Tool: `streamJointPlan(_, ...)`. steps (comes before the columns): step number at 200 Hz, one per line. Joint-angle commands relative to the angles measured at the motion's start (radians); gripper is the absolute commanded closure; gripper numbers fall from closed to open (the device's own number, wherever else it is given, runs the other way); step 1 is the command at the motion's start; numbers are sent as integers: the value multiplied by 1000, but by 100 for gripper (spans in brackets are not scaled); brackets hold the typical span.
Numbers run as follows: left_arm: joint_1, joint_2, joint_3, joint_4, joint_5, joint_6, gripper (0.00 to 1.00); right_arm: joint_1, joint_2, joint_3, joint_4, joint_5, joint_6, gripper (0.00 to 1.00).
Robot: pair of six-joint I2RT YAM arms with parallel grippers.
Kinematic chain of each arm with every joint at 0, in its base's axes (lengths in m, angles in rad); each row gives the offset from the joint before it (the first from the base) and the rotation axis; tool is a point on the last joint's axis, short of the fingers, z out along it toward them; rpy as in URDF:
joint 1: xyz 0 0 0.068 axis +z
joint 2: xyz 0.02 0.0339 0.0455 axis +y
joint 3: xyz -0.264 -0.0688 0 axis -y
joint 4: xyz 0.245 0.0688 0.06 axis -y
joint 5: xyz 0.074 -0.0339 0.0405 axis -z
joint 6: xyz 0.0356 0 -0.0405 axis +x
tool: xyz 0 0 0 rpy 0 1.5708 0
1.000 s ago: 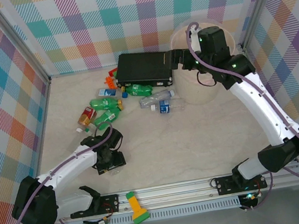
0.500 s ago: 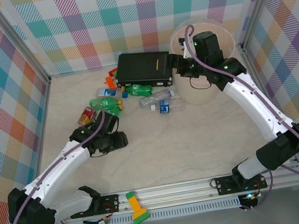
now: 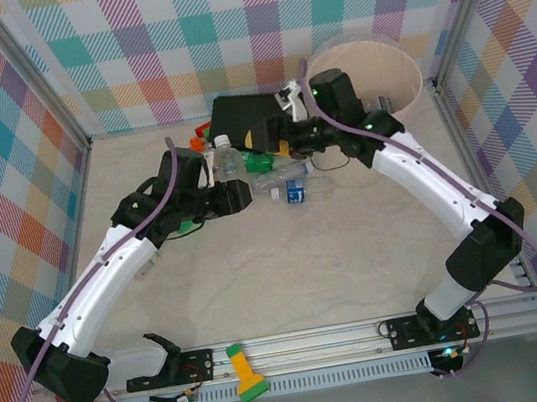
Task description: Put the plastic bottles in the bin
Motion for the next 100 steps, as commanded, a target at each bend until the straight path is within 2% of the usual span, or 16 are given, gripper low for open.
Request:
streamJointPlan(1, -8, 4, 46, 59, 84, 4, 45, 24, 17, -17, 68, -39, 40, 23)
streamJointPlan(100, -9, 3, 55, 132, 161, -66, 47, 82, 115, 17, 113, -56, 74, 23)
